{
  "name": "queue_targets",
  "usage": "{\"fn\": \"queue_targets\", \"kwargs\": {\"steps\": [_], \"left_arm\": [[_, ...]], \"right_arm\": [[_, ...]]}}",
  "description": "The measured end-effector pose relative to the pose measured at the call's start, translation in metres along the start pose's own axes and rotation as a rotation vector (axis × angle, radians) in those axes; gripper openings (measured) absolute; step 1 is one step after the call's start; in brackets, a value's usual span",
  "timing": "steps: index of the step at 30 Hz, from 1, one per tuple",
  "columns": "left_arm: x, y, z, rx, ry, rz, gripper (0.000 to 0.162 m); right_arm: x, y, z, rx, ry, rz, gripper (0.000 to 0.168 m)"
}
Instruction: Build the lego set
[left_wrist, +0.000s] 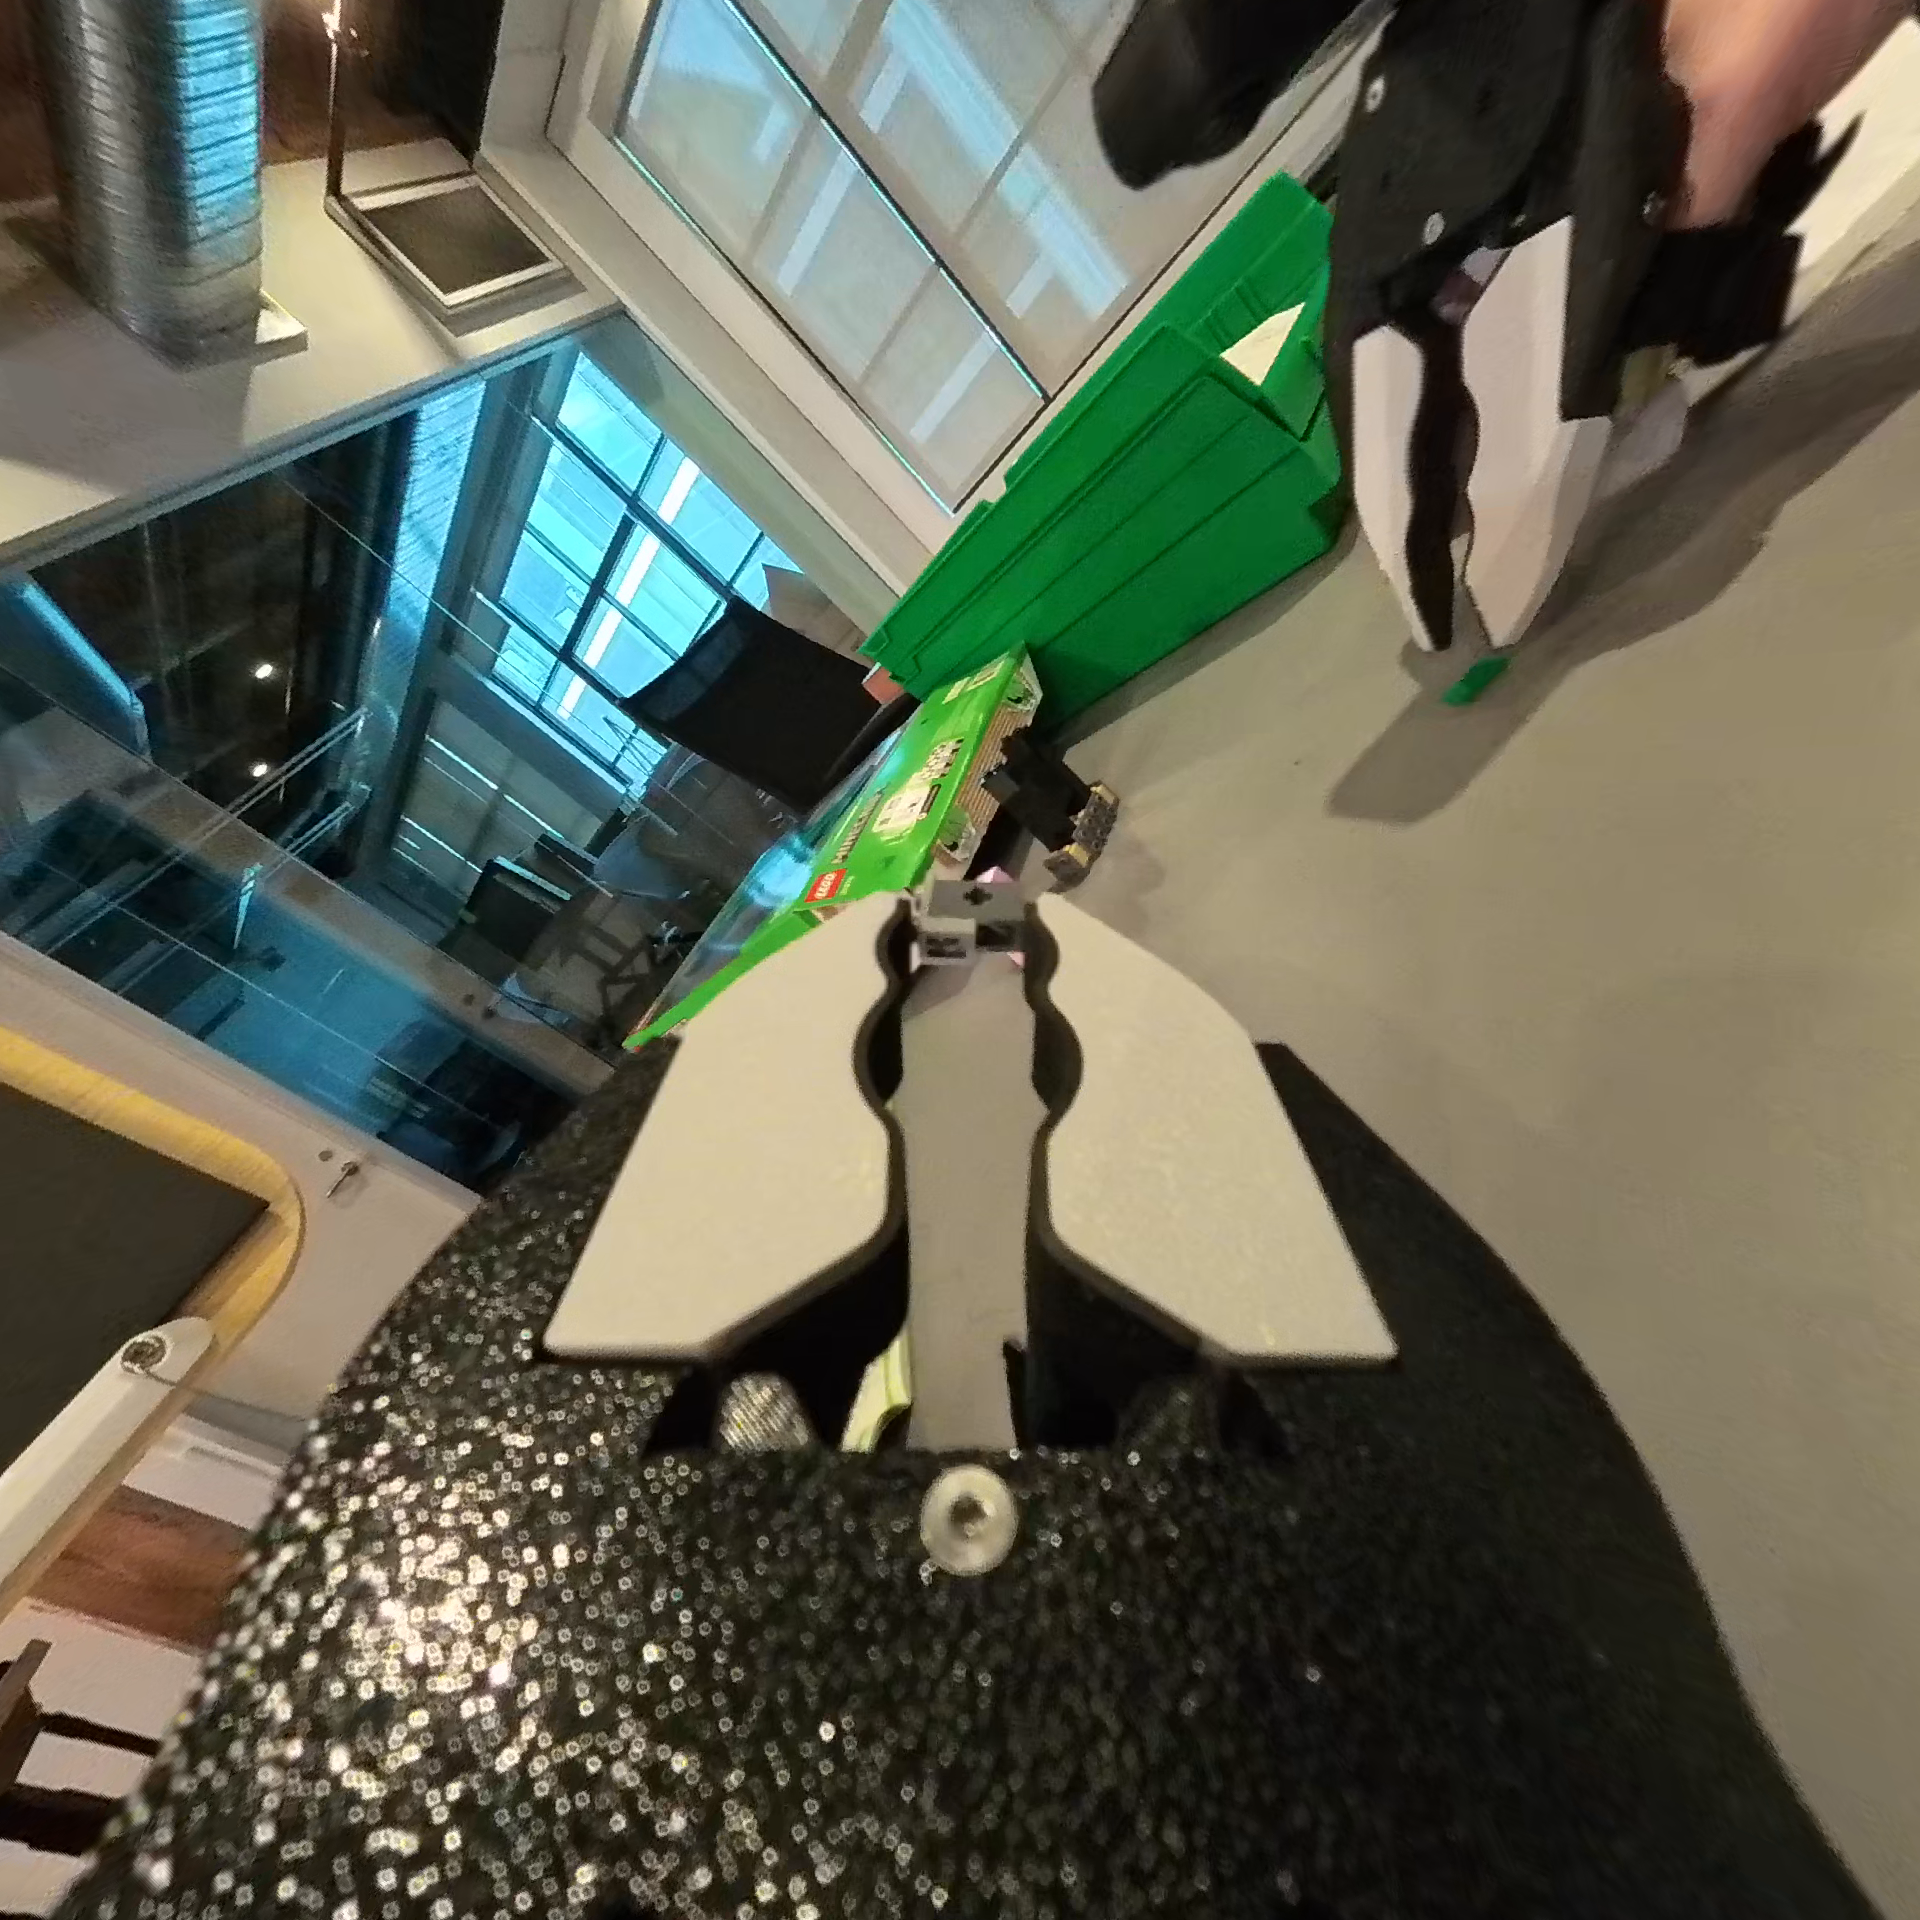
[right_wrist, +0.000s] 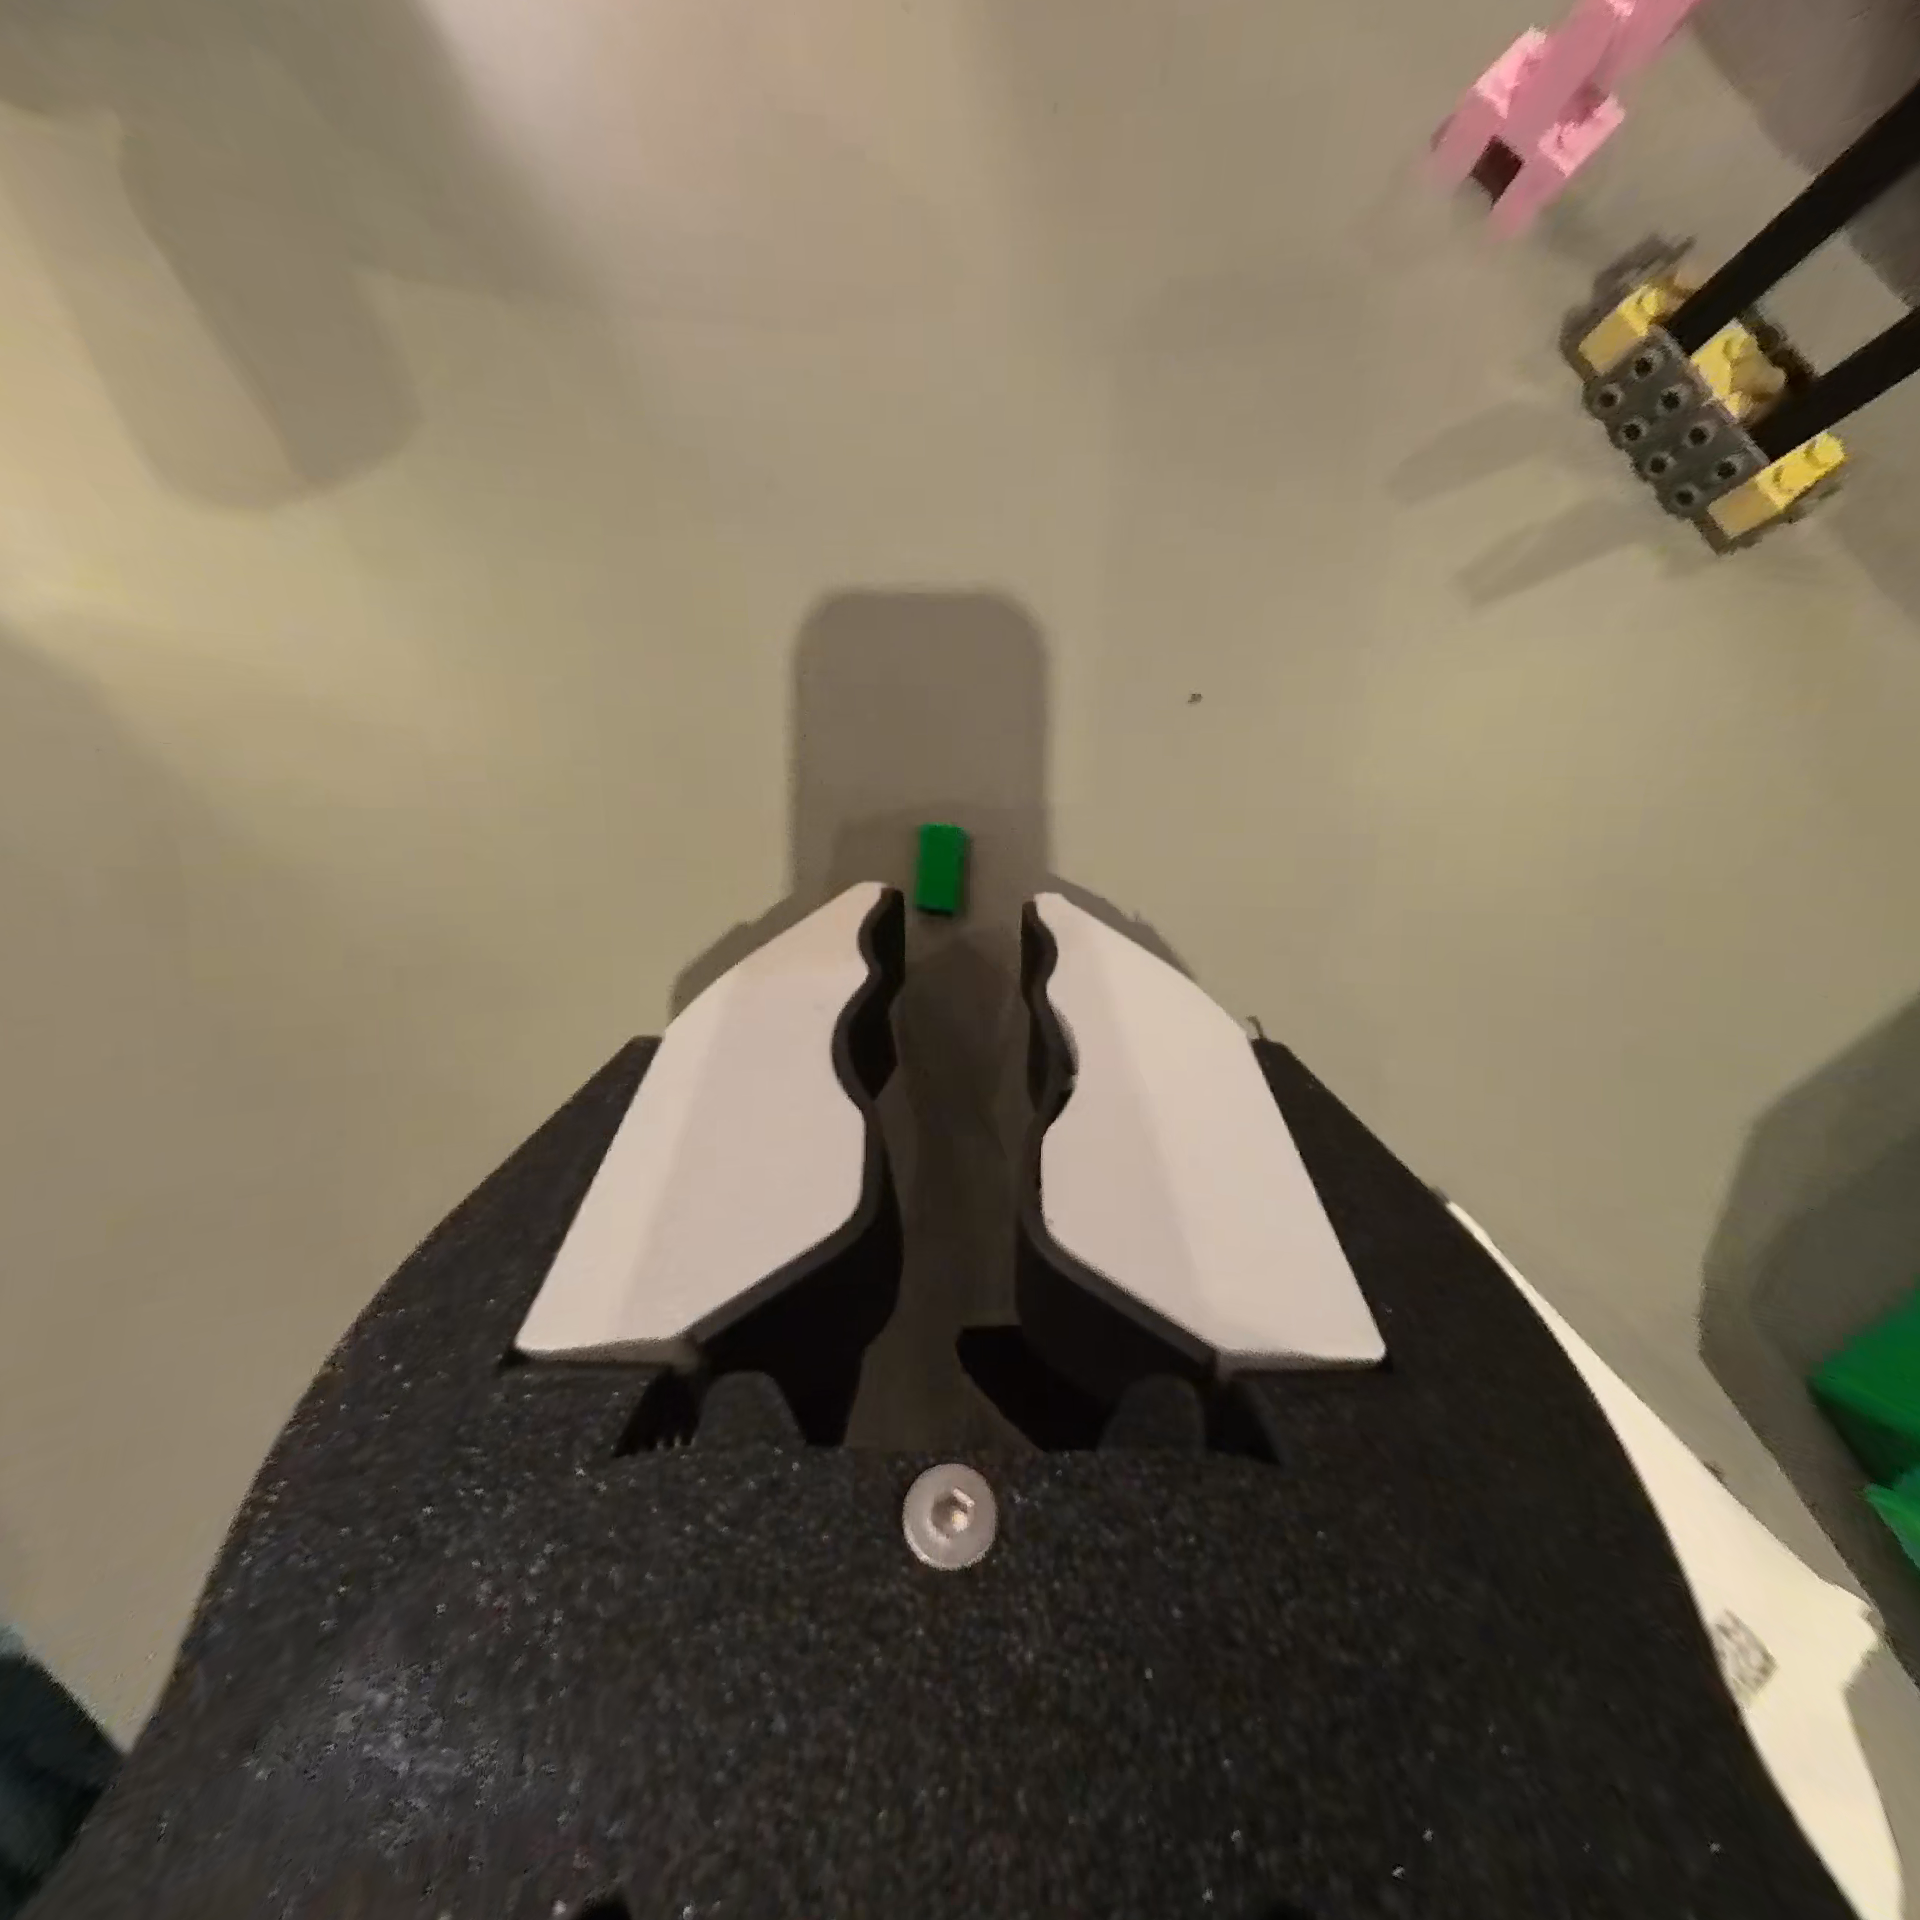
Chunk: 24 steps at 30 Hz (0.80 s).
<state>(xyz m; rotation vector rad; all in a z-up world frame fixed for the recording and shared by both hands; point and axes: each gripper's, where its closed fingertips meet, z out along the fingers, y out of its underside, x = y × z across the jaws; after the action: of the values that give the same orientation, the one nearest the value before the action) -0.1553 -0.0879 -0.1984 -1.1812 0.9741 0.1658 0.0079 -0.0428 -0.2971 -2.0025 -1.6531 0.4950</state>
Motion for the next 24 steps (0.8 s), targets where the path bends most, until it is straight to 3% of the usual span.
{"fn": "queue_targets", "kwargs": {"steps": [12, 15, 19, 24], "left_arm": [[0.006, 0.0, 0.002, -0.001, 0.035, 0.002, 0.02], [0.01, -0.003, 0.003, 0.017, 0.067, -0.028, 0.02], [0.018, -0.013, 0.003, 0.066, 0.129, -0.116, 0.02], [0.026, -0.019, 0.002, 0.109, 0.194, -0.138, 0.02]], "right_arm": [[-0.004, -0.006, 0.011, -0.023, 0.029, -0.052, 0.008], [-0.024, -0.053, 0.003, 0.207, -0.04, 0.011, 0.007], [-0.063, -0.13, -0.025, 0.655, -0.305, 0.225, 0.007], [-0.084, -0.153, -0.018, 0.835, -0.566, 0.438, 0.007]]}}
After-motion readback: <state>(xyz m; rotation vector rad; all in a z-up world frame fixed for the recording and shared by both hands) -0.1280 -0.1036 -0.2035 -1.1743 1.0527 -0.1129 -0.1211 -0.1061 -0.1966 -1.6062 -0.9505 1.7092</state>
